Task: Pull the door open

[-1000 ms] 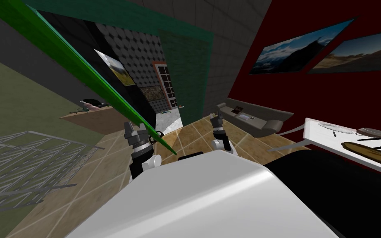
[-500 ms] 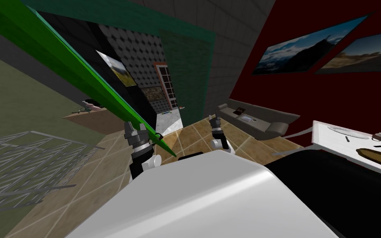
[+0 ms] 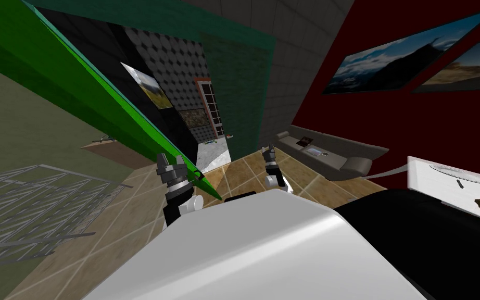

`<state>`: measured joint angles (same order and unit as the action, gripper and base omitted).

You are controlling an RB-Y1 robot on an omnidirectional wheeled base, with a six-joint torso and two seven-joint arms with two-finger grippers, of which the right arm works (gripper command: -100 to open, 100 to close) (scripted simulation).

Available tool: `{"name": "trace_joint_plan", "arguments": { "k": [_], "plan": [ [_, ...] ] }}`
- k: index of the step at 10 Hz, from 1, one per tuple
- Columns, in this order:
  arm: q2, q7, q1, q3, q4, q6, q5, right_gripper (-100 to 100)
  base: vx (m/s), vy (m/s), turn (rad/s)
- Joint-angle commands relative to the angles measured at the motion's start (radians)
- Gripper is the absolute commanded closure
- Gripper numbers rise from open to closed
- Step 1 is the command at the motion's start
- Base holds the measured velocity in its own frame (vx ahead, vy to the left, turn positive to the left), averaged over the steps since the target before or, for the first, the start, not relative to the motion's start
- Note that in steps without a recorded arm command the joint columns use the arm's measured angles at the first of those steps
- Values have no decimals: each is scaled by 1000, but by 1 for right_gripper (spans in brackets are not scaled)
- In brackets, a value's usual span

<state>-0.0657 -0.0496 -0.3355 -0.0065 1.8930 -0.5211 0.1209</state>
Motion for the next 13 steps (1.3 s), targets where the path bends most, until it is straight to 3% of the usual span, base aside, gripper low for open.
{"name": "trace_joint_plan", "arguments": {
  "k": [1, 13],
  "plan": [
    [-5, 9, 20, -3, -37, -6, 7, -100, 88, -33, 45],
    [-27, 75, 151, -11, -353, -83, 57, -100, 96, -29, 53]
  ]
}}
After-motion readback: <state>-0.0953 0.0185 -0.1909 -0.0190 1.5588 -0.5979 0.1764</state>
